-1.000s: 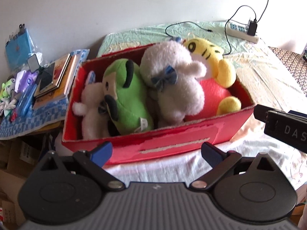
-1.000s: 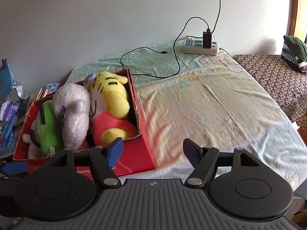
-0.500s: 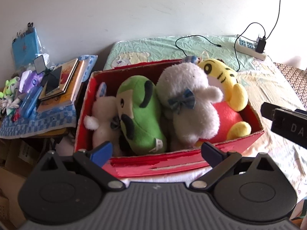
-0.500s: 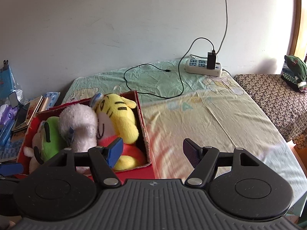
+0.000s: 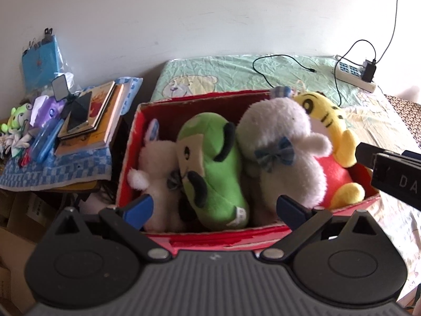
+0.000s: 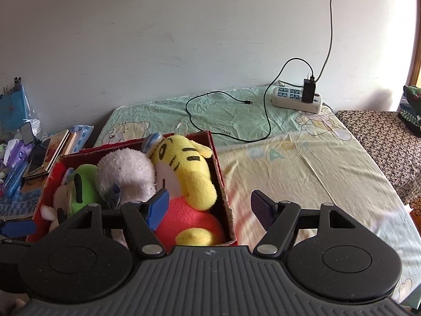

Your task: Organize objects

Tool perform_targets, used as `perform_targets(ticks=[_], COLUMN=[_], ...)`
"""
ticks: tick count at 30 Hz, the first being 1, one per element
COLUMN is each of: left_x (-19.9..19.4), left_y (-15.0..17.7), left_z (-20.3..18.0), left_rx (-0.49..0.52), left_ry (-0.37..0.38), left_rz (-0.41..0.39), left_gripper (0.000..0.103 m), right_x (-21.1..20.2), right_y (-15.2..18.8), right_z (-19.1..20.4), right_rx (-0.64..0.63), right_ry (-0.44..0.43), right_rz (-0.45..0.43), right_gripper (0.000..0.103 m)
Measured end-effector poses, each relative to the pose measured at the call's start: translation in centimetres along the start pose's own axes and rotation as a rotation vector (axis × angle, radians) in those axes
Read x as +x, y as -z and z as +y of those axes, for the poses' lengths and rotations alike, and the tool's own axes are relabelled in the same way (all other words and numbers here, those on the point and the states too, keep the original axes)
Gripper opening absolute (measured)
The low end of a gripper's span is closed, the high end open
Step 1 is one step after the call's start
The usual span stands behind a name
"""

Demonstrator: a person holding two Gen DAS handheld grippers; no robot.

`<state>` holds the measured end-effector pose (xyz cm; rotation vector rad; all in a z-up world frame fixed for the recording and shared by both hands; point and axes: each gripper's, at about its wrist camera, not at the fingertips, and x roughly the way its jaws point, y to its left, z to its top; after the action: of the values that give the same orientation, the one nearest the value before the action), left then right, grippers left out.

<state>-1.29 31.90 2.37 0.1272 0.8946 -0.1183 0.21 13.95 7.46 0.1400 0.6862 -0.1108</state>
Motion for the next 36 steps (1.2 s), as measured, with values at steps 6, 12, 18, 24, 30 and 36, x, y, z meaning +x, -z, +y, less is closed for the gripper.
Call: perform_targets(ticks=[6, 12, 18, 24, 30, 36], left_x=[0.4, 0.7, 1.0, 1.5, 1.8, 2.2], left_y=[-0.5, -0.8, -1.0, -1.0, -1.0, -1.3], left_z=[0.9, 1.4, 1.6, 1.9, 2.4, 3.0], left_rx=[-0.02, -0.04, -0.047, -0.046, -0.054, -0.061], left_ry=[0.004, -0.006, -0.019, -0.031, -0.028, -0.03], left_rz=[-0.003, -0.008, 0.0, 0.024, 0.026, 0.024], left_gripper=[0.1, 0.1, 0.1, 0.101, 0.101, 0.101], right_x=[0.5, 0.7, 1.0, 1.2, 1.6, 2.1], right_y=[-0.6, -0.8, -0.9, -0.8, -0.8, -0.9], right_z=[0.4, 1.1, 1.6, 2.1, 2.6, 3.3], right_rx=[0.013, -0.015, -0.038, -0.069, -0.083, -0.088], right_ry=[-0.051, -0.048, -0.044, -0.021, -0.016, -0.015], right_rz=[0.008, 0.001, 0.006, 0.01, 0.012, 0.019], right_gripper=[0.072, 0.072, 0.072, 0.072, 0.072, 0.072])
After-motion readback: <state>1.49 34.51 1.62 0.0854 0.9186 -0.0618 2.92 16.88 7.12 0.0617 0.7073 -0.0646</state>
